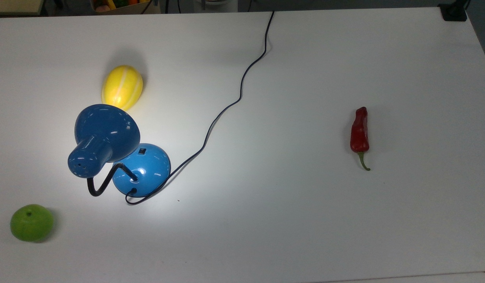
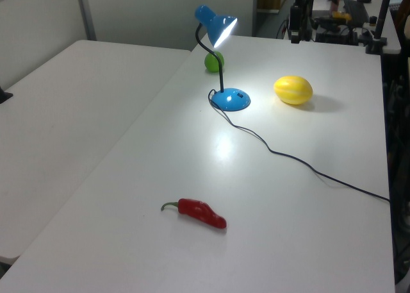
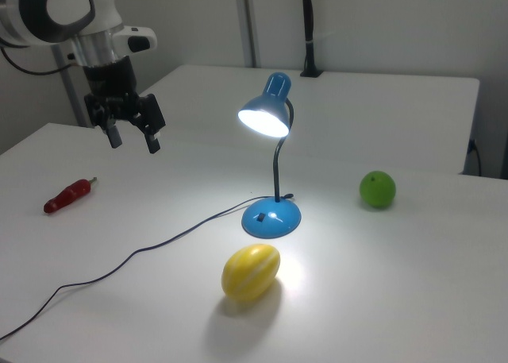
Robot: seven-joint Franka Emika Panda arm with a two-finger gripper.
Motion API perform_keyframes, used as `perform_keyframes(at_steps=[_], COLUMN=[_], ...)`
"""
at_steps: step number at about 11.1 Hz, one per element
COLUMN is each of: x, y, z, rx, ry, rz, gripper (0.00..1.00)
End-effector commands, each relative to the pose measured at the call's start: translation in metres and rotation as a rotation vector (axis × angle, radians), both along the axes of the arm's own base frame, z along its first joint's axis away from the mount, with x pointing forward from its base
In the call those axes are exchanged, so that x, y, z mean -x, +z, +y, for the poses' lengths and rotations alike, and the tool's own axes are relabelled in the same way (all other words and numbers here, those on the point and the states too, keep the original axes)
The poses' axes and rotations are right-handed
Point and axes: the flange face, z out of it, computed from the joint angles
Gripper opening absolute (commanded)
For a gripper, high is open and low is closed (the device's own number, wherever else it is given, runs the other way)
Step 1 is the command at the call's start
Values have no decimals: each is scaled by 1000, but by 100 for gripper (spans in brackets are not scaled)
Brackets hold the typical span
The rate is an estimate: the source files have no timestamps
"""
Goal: Turn on desk lamp
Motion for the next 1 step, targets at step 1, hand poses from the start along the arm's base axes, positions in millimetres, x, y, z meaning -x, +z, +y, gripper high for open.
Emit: perform_keyframes(at_steps=[1], x=[0], y=[5], z=[-2], rx=[-12], ry=[-23], rz=[13], gripper=[100])
